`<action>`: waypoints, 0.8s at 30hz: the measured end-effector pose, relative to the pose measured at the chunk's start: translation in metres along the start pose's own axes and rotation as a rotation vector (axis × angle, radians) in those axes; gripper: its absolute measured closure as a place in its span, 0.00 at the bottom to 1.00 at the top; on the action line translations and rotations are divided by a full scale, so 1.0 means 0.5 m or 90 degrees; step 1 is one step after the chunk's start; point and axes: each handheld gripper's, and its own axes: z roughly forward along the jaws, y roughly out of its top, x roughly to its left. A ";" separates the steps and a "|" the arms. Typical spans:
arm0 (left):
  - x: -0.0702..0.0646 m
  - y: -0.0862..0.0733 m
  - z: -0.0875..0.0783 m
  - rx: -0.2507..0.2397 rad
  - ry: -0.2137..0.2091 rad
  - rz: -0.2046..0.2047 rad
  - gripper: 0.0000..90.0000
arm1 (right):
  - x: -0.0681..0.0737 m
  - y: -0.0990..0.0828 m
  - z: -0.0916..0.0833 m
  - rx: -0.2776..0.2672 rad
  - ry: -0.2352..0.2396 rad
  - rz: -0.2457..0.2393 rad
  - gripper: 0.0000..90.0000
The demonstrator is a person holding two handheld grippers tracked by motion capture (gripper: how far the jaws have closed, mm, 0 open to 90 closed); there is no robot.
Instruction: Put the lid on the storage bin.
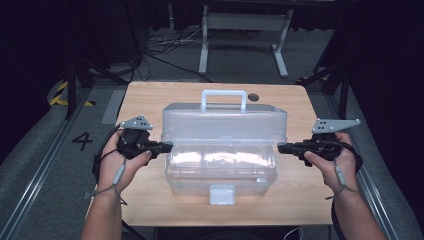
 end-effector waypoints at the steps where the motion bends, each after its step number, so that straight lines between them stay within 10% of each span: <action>1: 0.000 0.000 0.000 0.006 0.001 0.005 0.99 | 0.001 0.000 0.001 0.005 0.000 -0.001 1.00; 24: -0.006 -0.011 0.007 0.083 -0.015 0.028 0.98 | 0.006 -0.003 0.007 0.101 0.020 -0.022 0.98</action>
